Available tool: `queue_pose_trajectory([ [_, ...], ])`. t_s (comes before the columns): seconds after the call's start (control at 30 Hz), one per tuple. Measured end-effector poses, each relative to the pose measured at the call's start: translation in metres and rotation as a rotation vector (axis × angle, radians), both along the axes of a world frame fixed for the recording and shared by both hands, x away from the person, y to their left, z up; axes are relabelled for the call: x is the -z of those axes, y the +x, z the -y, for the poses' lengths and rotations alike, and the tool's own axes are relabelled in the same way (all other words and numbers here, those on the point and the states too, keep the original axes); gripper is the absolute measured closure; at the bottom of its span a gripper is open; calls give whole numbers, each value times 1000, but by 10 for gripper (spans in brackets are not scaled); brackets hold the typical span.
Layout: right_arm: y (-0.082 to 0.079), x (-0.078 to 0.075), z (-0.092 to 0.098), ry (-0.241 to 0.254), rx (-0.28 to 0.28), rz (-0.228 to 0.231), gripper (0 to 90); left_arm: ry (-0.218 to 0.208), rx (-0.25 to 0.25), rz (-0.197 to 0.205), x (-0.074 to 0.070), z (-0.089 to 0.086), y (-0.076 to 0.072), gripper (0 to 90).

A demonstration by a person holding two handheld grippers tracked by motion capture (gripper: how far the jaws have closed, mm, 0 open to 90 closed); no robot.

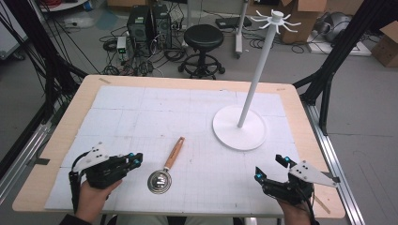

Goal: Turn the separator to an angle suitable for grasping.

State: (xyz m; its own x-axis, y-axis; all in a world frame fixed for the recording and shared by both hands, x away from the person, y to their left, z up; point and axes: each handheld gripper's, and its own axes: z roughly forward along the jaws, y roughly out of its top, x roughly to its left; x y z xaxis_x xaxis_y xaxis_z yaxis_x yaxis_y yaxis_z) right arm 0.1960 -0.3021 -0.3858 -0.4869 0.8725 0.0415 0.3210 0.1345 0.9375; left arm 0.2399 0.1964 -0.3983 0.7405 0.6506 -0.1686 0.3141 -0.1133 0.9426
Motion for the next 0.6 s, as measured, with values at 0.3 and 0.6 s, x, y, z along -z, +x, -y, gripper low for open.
queue_pose_trajectory([
  [0.3, 1, 2, 3, 9, 12, -12, 155, 167, 46, -92, 26, 74, 26, 896],
  [0.6, 2, 3, 2, 3, 5, -19, 157, 307, 68, -137, 39, 105, 33, 896],
])
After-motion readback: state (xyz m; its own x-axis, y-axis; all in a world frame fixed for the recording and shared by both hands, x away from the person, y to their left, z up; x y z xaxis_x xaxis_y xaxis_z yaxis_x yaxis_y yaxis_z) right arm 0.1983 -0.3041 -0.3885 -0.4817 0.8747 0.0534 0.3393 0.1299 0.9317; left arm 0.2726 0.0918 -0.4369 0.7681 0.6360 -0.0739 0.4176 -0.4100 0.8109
